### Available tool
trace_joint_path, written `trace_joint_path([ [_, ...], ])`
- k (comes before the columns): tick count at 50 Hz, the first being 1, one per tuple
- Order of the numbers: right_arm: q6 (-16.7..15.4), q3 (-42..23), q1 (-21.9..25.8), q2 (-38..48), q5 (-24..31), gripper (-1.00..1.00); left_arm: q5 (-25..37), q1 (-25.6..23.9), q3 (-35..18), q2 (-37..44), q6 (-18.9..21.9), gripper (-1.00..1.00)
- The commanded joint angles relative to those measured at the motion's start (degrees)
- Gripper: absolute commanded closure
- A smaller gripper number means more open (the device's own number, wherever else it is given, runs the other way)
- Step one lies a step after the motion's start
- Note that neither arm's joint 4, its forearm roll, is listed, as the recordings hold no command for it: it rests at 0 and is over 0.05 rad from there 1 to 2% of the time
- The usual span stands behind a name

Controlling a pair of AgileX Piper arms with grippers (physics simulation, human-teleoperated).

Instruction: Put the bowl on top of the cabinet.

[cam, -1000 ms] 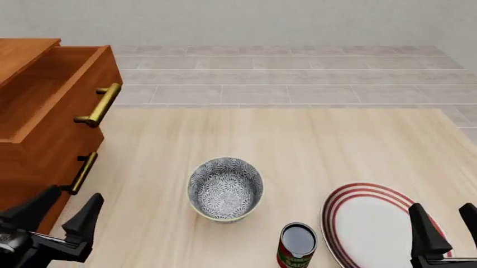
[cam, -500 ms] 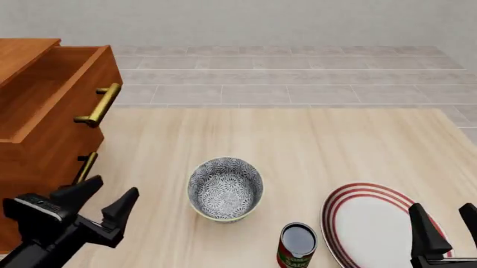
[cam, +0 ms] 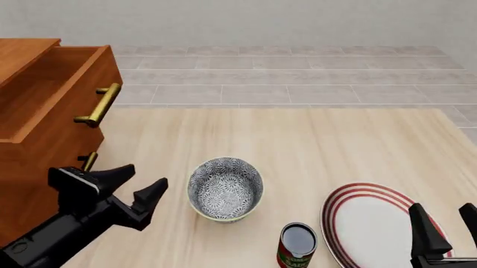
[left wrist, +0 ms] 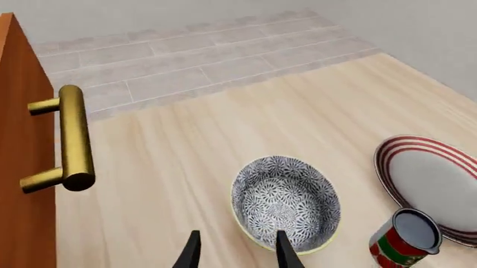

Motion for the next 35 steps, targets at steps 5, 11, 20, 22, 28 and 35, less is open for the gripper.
trace_joint_path([
  [5,0.01,0.0,-0.01,-0.01,0.0,-1.0,-0.46,-4.23,-4.65,9.55,-1.74,-1.0],
  [11,-0.01,0.0,0.01,0.0,0.0,-1.0,0.2,-5.35,-6.63,11.84,-1.95,-1.0],
  [20,0.0,0.0,0.0,0.0,0.0,-1.0,2.05,-5.87,-9.07,12.83,-2.28,-1.0],
  [22,-0.02,0.0,0.0,0.0,0.0,-1.0,2.34,-6.02,-9.53,13.01,-2.24,-1.0],
  [28,0.0,0.0,0.01,0.01,0.0,-1.0,2.91,-6.55,-10.45,14.31,-2.85,-1.0],
  [35,0.0,0.0,0.0,0.0,0.0,-1.0,3.57,-6.56,-11.23,14.74,-2.5,-1.0],
])
